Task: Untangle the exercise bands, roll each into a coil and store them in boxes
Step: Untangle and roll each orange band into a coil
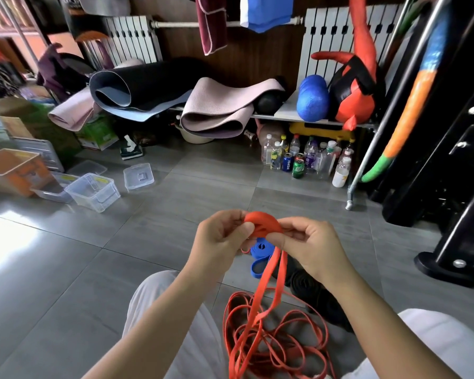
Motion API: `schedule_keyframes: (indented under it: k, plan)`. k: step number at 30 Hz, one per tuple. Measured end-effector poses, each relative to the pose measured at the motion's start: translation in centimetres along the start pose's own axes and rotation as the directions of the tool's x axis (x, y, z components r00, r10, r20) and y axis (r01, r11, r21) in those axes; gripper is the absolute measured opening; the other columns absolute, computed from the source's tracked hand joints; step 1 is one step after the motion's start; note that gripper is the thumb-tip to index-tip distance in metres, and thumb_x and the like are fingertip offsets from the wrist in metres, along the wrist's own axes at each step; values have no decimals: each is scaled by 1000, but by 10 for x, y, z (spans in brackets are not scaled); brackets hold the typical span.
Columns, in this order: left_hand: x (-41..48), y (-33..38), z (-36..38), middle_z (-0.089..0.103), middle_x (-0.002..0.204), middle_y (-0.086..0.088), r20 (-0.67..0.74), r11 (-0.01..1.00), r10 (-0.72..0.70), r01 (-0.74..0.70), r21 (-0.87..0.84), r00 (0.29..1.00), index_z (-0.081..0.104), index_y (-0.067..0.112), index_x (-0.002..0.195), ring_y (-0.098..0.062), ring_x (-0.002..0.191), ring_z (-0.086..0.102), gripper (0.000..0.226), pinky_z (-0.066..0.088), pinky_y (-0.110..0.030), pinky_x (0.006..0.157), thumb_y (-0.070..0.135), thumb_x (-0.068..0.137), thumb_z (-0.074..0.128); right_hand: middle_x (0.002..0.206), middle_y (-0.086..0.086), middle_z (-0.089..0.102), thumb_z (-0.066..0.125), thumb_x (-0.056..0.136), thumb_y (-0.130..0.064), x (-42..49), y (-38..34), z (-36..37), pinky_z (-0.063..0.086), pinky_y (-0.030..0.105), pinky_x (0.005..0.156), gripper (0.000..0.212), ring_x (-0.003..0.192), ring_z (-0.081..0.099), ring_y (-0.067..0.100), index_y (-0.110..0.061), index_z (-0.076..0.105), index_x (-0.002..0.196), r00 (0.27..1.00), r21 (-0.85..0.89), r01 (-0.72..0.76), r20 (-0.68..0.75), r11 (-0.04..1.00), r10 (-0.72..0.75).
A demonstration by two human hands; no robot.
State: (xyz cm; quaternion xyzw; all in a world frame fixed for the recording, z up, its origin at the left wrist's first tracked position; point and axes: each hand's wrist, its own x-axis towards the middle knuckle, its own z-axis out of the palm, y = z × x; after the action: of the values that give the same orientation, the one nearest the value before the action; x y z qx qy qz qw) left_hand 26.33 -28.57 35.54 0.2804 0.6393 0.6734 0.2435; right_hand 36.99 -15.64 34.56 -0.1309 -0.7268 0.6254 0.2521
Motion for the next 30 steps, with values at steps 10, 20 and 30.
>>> schedule_keyframes:
  k: [10, 20, 30]
  plan:
    - [1, 2, -3, 66, 83, 14, 72, 927, 29, -54, 372, 997, 63, 22, 97, 1, 70, 62, 21, 49, -15, 63, 6, 84, 67, 80, -6, 75, 70, 80, -7, 0, 8, 3, 55, 19, 67, 26, 75, 71, 12, -33, 70, 86, 1000, -36, -15, -18, 999, 15]
    - [18, 21, -7, 69, 75, 3, 71, 872, 95, -118, 476, 993, 65, 28, 82, -4, 57, 63, 23, 46, -16, 50, 6, 81, 70, 81, -11, 74, 76, 67, -35, 8, -2, -1, 54, 17, 67, 17, 75, 70, 8, -41, 70, 82, 999, -107, 45, -17, 993, -47]
    - [10, 11, 9, 71, 91, -12, 127, 945, -129, 160, -286, 984, 67, 11, 98, -24, 78, 65, 26, 45, -23, 50, 18, 74, 70, 84, -12, 74, 72, 69, -36, 10, -1, 0, 52, 14, 64, 18, 79, 71, 8, -42, 73, 86, 992, 43, 105, -68, 993, -102]
